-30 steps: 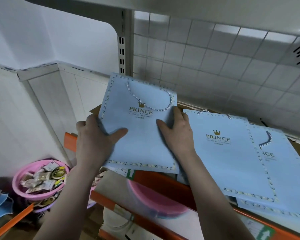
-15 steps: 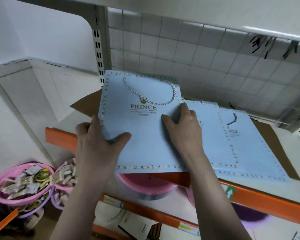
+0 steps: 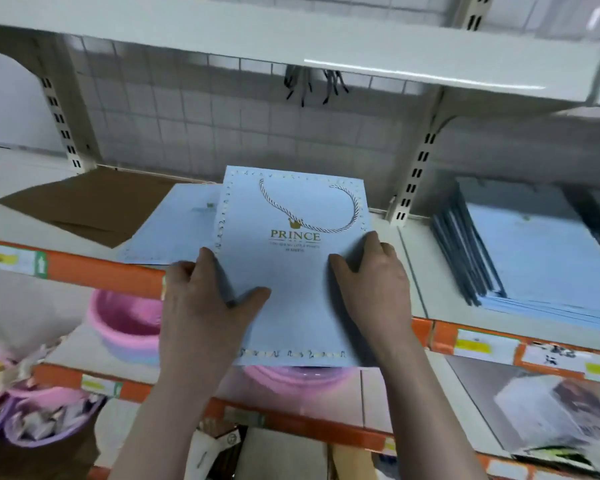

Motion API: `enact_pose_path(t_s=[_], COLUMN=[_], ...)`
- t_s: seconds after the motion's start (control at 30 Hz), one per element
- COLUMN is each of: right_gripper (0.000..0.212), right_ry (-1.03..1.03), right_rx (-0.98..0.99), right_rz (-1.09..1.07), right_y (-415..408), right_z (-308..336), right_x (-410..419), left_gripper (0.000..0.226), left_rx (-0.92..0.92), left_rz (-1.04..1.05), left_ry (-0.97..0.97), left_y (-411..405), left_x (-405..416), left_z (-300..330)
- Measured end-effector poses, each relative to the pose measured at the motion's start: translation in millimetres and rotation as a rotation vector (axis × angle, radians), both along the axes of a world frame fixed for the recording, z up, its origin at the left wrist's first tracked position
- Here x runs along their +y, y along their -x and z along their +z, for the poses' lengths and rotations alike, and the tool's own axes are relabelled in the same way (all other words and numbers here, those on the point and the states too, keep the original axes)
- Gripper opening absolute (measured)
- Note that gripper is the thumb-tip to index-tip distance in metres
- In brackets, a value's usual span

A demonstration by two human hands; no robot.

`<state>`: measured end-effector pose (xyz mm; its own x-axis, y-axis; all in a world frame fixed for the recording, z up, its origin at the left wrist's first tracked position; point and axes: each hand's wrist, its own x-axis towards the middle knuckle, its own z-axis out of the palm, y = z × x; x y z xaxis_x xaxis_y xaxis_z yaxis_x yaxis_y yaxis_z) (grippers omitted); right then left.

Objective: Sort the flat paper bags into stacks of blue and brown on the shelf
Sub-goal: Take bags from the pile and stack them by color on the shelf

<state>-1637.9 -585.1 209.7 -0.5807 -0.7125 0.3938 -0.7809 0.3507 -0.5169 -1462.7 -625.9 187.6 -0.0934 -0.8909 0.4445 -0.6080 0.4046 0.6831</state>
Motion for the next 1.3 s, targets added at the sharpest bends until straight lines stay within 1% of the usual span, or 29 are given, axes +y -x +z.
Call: enact_pose_path(t_s=[0.17, 0.23, 0.37, 0.47, 0.63, 0.73, 0.83, 0.97, 1.03, 1.17, 1.3], right_gripper=[0.052, 0.052, 0.045, 0.042, 0.036, 0.034, 0.037, 0.038, 0.037, 0.036, 0.037], right_ry=[-0.028, -0.020, -0.008, -0.012, -0.014, -0.017, -0.017, -0.055, -0.055, -0.060, -0.072], right_rx=[0.013, 0.015, 0.015, -0.004, -0.015, 0.005, 0.017, 0.006, 0.017, 0.014, 0.015], right_rz=[-0.120, -0.148, -0.214, -0.241, -0.273, -0.288, -0.297, -0.313, -0.310, -0.290, -0.234], right_y=[75, 102, 141, 161, 191, 213, 236, 267, 280, 308, 332], right_z=[-2, 0, 2, 0, 2, 11, 20, 28, 29, 30, 30], right_x=[95, 122, 156, 170, 169, 161, 149, 129, 121, 109, 98], left_gripper=[0.051, 0.052, 0.055, 0.063, 0.071, 0.067, 0.062, 0.067, 0.068, 0.061, 0.061], left_rx=[-0.054, -0.088, -0.122, -0.149, -0.145, -0.110, -0.088, -0.110, -0.112, -0.124, -0.125], left_rz=[-0.087, -0.100, -0.160, -0.196, -0.224, -0.246, -0.267, -0.291, -0.289, -0.279, -0.205], left_ry=[-0.064, -0.054, -0.009, -0.010, 0.010, 0.005, 0.037, 0.045, 0.043, 0.019, 0.032], left_y=[84, 112, 153, 176, 212, 236, 260, 289, 302, 324, 345], left_x=[73, 94, 124, 134, 128, 115, 101, 81, 76, 73, 71], left_z=[3, 9, 13, 14, 22, 24, 26, 30, 32, 30, 29])
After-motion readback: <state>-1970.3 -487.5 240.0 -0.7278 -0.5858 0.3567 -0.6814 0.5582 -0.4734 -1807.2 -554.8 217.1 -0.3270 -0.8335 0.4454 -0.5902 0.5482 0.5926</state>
